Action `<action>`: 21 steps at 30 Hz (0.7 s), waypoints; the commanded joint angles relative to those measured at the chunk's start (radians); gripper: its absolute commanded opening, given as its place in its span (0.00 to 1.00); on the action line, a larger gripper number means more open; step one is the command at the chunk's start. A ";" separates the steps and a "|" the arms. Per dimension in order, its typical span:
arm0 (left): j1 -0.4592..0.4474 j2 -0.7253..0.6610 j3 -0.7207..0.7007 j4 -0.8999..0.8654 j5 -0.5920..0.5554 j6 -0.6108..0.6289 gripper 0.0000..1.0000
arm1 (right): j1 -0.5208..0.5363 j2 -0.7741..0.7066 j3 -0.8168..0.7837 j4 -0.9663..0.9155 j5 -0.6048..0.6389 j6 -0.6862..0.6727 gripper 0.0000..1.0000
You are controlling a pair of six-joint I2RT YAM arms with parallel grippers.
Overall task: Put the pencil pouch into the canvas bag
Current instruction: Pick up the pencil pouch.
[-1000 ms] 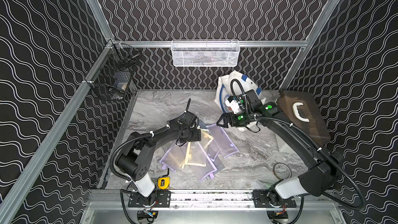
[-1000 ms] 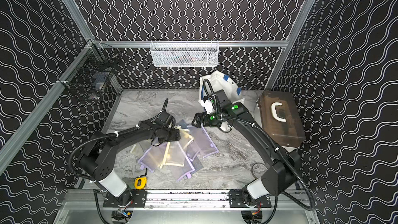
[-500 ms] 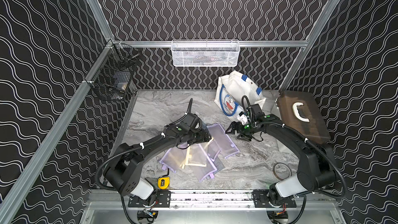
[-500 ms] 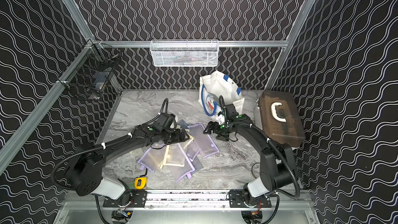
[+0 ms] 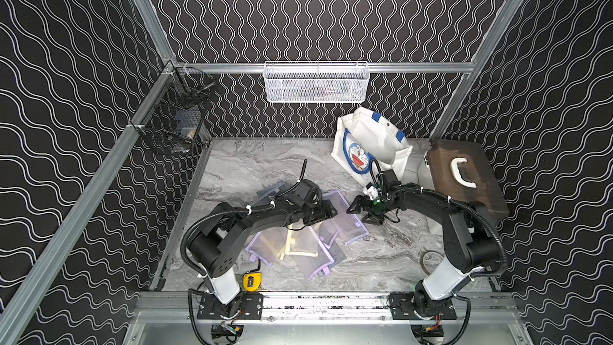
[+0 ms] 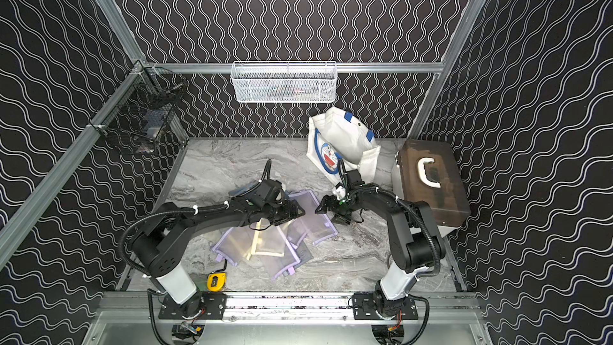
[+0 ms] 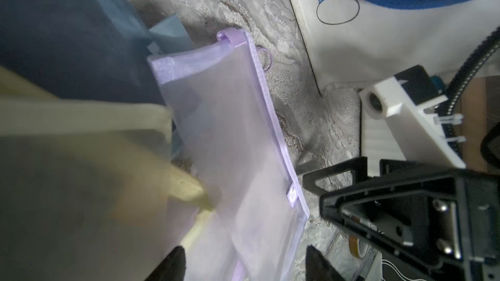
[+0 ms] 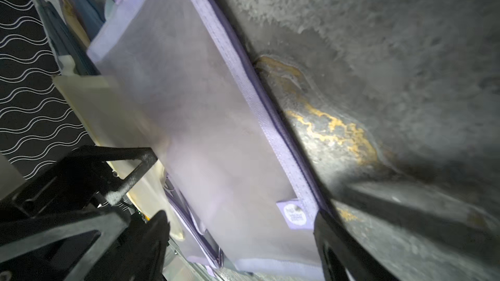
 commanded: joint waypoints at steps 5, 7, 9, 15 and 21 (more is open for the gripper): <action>-0.028 0.097 0.058 0.095 0.004 -0.025 0.63 | 0.002 0.043 -0.053 0.069 -0.058 0.014 0.81; -0.029 0.115 0.049 0.132 0.004 -0.046 0.59 | 0.007 0.045 -0.060 0.077 -0.071 0.019 0.80; -0.029 0.125 0.044 0.160 0.009 -0.054 0.47 | 0.015 0.043 -0.058 0.070 -0.078 0.017 0.78; -0.031 0.076 0.039 0.145 0.010 0.007 0.00 | 0.026 -0.048 -0.040 -0.005 -0.082 -0.005 0.77; -0.015 -0.106 -0.014 0.120 0.045 0.155 0.00 | 0.026 -0.236 0.078 -0.177 -0.068 -0.026 0.81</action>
